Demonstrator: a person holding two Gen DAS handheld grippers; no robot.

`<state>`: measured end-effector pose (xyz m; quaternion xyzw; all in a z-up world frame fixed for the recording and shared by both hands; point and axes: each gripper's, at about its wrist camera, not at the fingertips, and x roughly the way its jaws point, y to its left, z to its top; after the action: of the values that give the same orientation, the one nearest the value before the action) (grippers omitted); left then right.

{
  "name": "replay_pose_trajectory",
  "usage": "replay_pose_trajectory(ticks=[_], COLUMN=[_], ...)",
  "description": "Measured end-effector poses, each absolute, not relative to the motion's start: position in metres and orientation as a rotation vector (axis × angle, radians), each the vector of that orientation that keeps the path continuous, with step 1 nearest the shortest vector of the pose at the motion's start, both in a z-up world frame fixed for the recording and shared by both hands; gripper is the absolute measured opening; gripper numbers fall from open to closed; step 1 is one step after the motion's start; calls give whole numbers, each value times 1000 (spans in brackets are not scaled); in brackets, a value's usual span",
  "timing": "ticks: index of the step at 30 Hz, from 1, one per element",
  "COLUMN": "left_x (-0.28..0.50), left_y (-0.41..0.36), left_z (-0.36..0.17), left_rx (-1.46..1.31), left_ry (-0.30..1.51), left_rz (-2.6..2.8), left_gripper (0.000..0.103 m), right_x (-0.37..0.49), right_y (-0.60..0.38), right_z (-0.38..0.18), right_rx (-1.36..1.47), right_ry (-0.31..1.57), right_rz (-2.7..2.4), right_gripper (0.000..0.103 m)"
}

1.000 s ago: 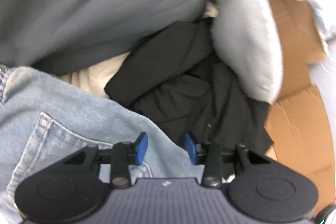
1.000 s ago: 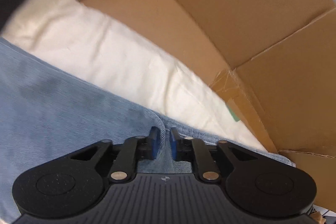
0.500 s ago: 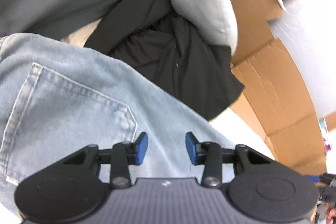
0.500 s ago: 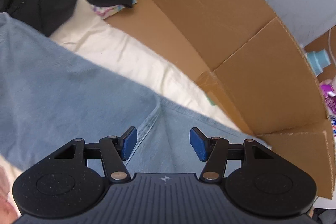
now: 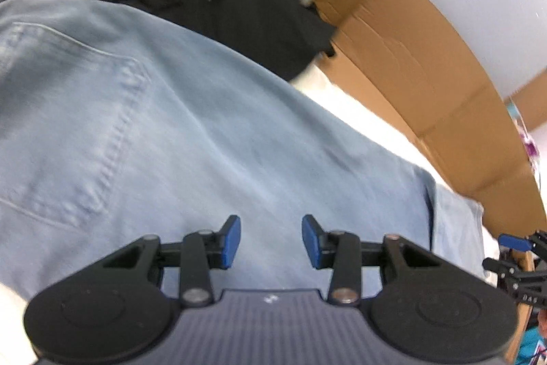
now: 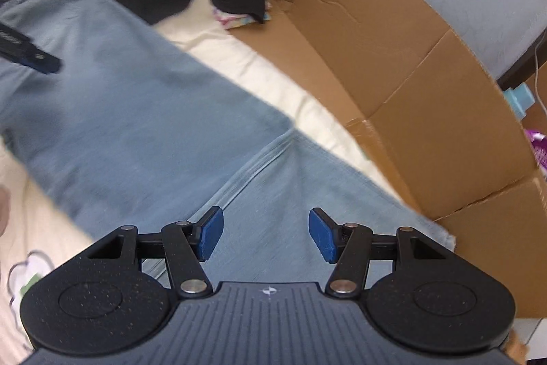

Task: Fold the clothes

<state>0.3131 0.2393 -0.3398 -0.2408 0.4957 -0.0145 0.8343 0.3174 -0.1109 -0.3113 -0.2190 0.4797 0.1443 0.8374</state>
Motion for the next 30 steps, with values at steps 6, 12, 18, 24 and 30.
replay_pose_trajectory(ticks=[6, 12, 18, 24, 30], left_x=[309, 297, 280, 270, 264], left_y=[175, 106, 59, 41, 29], left_z=[-329, -339, -371, -394, -409], left_rx=[-425, -335, -355, -353, -356], left_ry=[1096, 1172, 1237, 1273, 1292], left_rz=[-169, -330, -437, -407, -421], left_gripper=[42, 42, 42, 42, 42], right_x=[259, 211, 178, 170, 166], right_y=[-118, -120, -125, -136, -146], right_z=[-328, -364, -387, -394, -398], right_rx=[-337, -277, -360, -318, -284], right_ry=[963, 907, 830, 885, 924], right_rz=[345, 387, 385, 359, 337], right_gripper=[62, 62, 62, 62, 62])
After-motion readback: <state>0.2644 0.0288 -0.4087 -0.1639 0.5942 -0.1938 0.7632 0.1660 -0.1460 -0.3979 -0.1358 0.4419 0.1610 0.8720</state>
